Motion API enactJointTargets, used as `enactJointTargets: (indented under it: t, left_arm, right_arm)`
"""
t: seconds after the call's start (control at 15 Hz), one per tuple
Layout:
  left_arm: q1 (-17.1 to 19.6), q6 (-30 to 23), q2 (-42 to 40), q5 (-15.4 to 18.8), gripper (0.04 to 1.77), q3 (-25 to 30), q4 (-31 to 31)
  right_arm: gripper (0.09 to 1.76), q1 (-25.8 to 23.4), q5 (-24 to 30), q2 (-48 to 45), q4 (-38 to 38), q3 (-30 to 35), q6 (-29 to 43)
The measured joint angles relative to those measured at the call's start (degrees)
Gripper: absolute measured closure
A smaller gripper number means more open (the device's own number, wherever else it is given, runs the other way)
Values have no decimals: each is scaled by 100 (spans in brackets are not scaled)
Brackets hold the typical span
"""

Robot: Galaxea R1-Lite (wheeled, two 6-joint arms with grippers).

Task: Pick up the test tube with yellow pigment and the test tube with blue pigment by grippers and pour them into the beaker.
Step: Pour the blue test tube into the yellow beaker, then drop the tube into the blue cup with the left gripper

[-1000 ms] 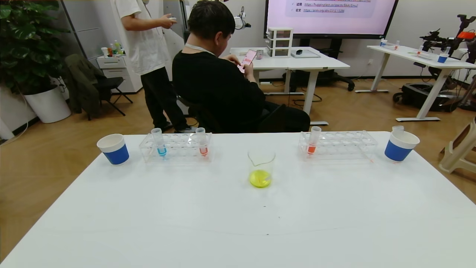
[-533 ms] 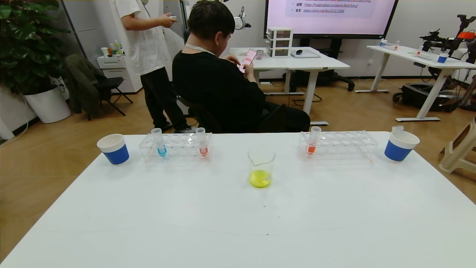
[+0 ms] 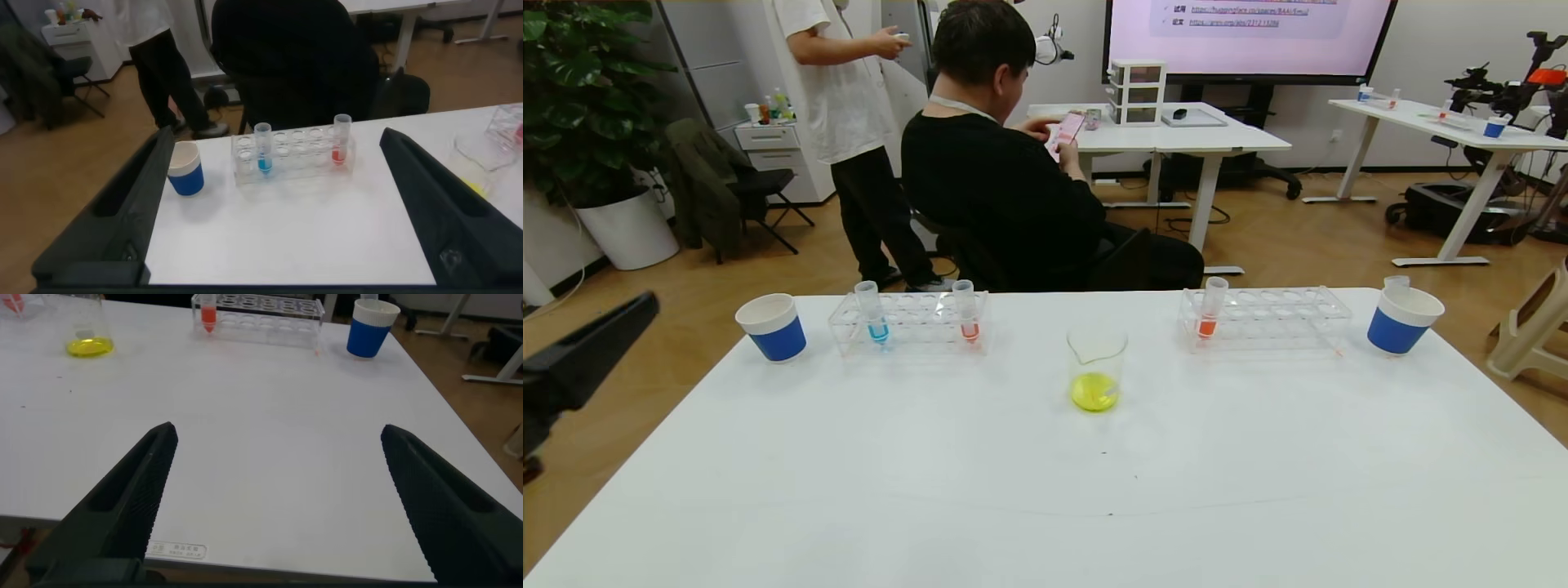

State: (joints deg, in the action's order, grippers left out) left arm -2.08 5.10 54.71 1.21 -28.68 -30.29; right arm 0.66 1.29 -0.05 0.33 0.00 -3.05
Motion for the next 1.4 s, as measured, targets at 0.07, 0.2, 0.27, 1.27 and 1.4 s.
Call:
enactJointTargets:
  t: [0.07,0.2,0.27,1.27,1.4]
  left_arm:
    - [-39,0,488,-5,6,29,-464]
    - [-108,0,1506,-27,6,96,-1458]
    - [-138,-11,1996,-37,6,127,-1979]
    - [-325,-466,6684,-828,6,-238,-5758]
    - [-351,-458,6841,-944,6,-555,-5747]
  right_arm:
    - [11,0,2,0,2,0,0]
    - [11,0,0,0,0,0,0]
    - [11,0,0,0,0,0,2]
    - [11,0,2,0,2,0,0]
    - [11,0,0,0,0,0,2]
